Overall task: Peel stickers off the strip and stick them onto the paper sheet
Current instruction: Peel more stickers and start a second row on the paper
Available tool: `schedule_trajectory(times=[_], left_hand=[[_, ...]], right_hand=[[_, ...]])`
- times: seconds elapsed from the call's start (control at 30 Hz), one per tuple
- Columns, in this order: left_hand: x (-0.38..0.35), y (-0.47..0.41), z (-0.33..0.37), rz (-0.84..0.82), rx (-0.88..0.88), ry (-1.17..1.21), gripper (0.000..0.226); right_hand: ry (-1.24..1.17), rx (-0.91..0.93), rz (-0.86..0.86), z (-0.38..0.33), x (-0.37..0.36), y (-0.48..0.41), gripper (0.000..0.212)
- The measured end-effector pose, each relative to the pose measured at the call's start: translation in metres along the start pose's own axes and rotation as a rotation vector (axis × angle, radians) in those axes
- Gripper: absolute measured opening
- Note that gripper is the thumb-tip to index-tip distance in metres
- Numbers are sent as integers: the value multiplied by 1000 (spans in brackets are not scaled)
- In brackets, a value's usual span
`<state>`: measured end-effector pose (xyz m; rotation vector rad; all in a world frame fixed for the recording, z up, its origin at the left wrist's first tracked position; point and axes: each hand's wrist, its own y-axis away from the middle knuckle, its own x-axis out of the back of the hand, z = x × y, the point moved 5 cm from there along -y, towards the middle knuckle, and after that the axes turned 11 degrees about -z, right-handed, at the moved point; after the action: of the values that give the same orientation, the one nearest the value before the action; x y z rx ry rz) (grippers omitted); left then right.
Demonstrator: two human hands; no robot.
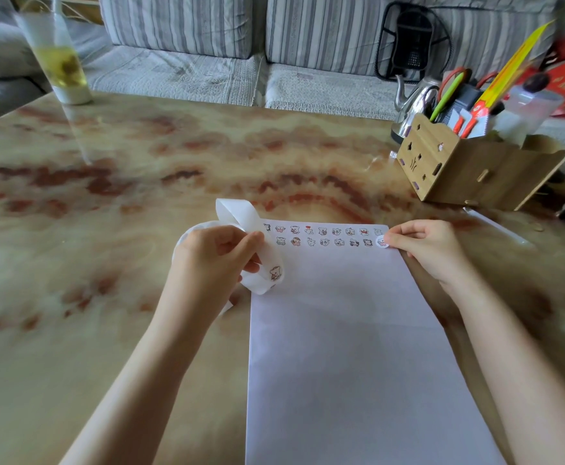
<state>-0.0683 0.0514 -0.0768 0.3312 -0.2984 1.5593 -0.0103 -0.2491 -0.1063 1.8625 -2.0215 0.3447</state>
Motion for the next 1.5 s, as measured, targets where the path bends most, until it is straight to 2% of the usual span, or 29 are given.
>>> schedule_trajectory(times=[1.2, 1.5], left_hand=[[-2, 3, 5, -34, -7, 13, 21], [-1, 2, 1, -26, 31, -8, 23]], right_hand=[[89, 80, 19, 4, -2, -5, 15], [78, 74, 14, 8, -2, -6, 9]])
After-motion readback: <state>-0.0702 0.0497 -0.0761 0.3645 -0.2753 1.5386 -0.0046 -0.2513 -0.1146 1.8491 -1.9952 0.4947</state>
